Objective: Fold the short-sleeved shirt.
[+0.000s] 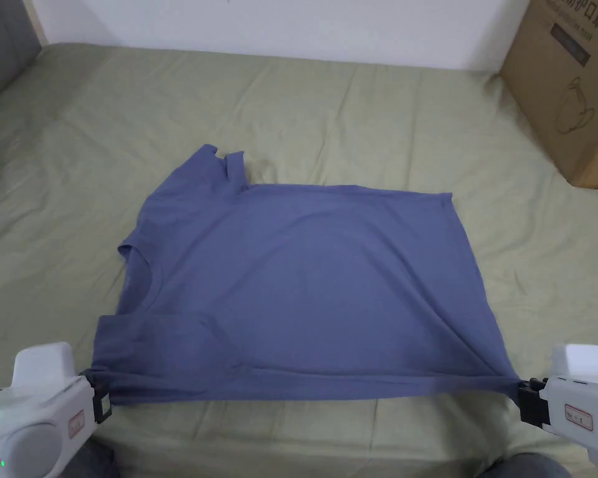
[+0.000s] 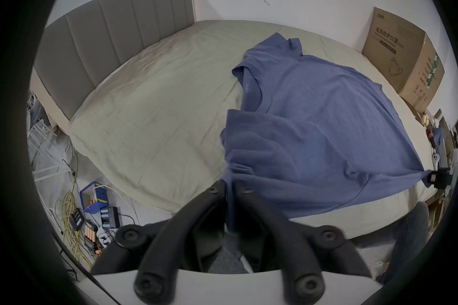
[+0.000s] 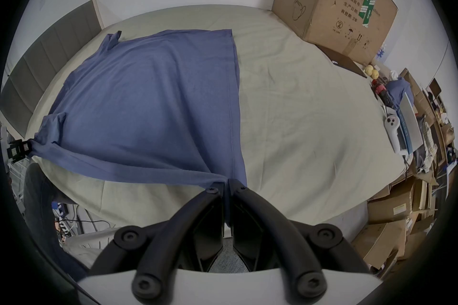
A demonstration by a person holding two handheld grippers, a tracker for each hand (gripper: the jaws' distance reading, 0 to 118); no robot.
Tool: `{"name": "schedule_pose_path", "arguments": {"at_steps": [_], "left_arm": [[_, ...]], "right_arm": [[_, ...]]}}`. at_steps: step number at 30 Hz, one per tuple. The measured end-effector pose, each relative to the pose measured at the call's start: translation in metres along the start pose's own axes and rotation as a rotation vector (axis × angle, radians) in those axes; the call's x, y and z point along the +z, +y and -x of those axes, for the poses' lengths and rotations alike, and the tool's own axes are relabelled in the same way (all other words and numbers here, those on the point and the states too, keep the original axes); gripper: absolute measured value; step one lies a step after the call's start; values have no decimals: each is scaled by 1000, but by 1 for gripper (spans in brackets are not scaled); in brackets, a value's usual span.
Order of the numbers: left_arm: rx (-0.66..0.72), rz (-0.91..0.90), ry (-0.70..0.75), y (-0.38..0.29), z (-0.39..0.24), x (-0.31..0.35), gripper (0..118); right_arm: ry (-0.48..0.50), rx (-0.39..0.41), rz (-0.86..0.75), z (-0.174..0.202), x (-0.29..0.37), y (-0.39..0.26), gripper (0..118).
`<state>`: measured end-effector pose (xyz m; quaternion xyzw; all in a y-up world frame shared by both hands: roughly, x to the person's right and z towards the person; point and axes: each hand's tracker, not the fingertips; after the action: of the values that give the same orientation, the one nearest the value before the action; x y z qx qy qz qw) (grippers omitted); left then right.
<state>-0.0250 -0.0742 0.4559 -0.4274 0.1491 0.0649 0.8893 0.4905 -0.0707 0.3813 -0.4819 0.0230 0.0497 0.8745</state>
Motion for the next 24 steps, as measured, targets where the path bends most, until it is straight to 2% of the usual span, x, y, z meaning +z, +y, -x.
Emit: {"name": "schedule_pose_path", "arguments": {"at_steps": [1, 2, 3, 5, 7, 9, 15, 18, 21, 23, 24], "left_arm": [[2, 2, 10, 3, 0, 2, 55], [2, -5, 24, 5, 3, 6, 79], [-1, -14, 33, 7, 6, 10, 99], [19, -54, 39, 17, 15, 20, 109], [62, -141, 27, 26, 24, 35, 118], [99, -283, 4, 37, 28, 53, 118], [89, -567, -11, 57, 8, 91, 118], [32, -621, -30, 58, -10, 96, 118], [-16, -620, -16, 54, -29, 93, 118], [-39, -622, -72, 45, -34, 90, 104], [-34, -617, -78, 42, -37, 89, 91]], "right_arm": [[1, -9, -8, -1, 0, -2, 25], [-3, -15, -12, -2, 2, -3, 50], [-10, -17, -8, -4, 5, -2, 79], [-5, -19, -22, -9, 16, -1, 94], [-15, -29, -61, -14, 31, 4, 104], [-9, -51, -163, -17, 53, 13, 104], [18, -123, -525, -6, 115, 30, 104], [14, -130, -668, 7, 130, 30, 108], [14, -106, -736, 28, 137, 27, 108], [26, -97, -756, 37, 135, 23, 107], [33, -99, -755, 41, 133, 20, 104]]}}
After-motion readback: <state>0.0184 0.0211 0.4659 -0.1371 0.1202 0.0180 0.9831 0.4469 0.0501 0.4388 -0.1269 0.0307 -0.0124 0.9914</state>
